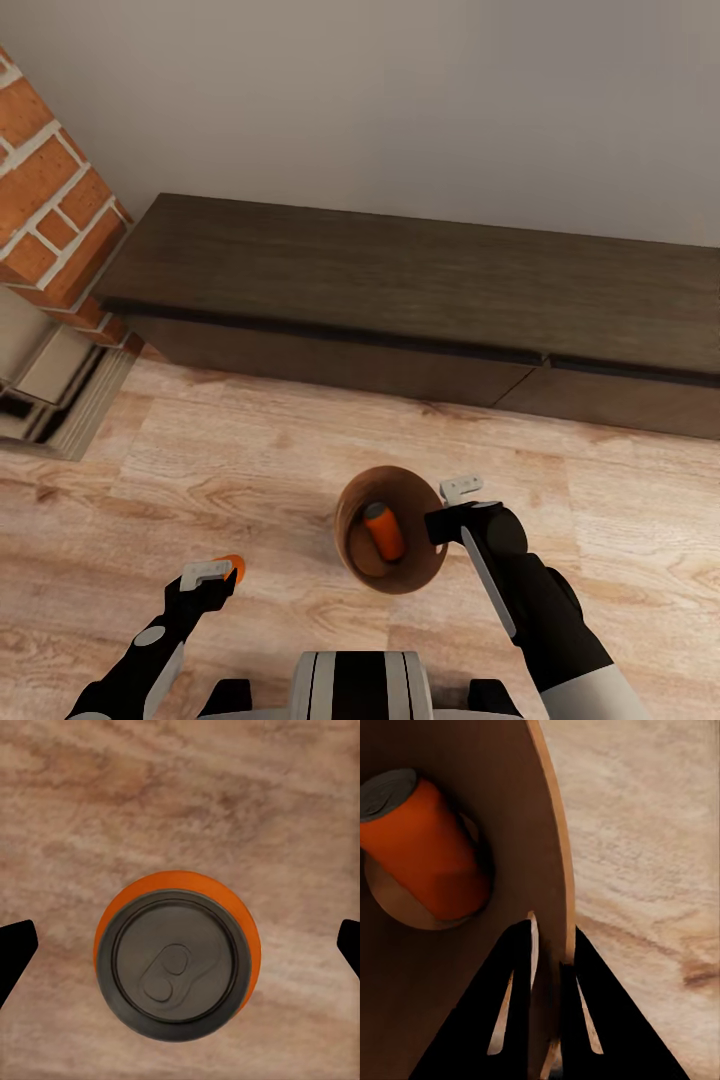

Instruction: Put the three can of soda from the living room inside the tash can in the kitchen.

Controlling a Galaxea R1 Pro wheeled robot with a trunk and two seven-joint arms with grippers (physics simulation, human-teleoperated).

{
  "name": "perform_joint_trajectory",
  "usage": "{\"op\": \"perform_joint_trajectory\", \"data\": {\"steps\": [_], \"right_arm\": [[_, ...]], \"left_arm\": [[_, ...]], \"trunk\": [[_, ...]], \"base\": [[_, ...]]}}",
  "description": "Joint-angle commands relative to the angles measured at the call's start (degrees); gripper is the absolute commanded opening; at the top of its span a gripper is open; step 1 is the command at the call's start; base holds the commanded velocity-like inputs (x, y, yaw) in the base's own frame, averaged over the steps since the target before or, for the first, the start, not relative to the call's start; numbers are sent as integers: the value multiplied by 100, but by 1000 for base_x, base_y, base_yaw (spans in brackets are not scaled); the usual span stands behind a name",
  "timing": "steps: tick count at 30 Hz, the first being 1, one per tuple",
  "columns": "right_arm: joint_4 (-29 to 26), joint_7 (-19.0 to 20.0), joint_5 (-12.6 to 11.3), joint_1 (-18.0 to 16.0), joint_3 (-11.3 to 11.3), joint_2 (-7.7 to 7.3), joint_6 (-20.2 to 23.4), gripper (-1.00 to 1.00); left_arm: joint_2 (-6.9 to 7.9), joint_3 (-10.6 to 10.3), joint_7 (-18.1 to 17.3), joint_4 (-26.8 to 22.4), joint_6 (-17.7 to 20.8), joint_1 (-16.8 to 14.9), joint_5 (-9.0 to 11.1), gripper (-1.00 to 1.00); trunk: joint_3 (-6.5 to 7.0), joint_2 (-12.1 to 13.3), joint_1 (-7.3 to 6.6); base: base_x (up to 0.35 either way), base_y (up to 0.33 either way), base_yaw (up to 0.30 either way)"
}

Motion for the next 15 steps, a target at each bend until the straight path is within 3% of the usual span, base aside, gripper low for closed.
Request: {"op": "perform_joint_trajectory", "data": {"steps": [1, 7, 12, 15], "right_arm": [[-2, 76, -150, -1, -4, 2, -5, -100], [-95, 110, -150, -8, -13, -21, -13, -100], [-492, 545, -135, -13, -21, -34, -11, -100], [-559, 722, -138, -17, -22, -120, -14, -100]], "left_arm": [[0, 1, 0, 0, 0, 0, 0, 100], [0, 1, 0, 0, 0, 0, 0, 100], [0, -2, 0, 0, 1, 0, 0, 100], [0, -2, 0, 0, -1, 0, 0, 100]], "trunk": [[0, 0, 0], [0, 0, 0], [0, 0, 0], [0, 0, 0]], "base": [[0, 0, 0], [0, 0, 0], [0, 0, 0], [0, 0, 0]]}}
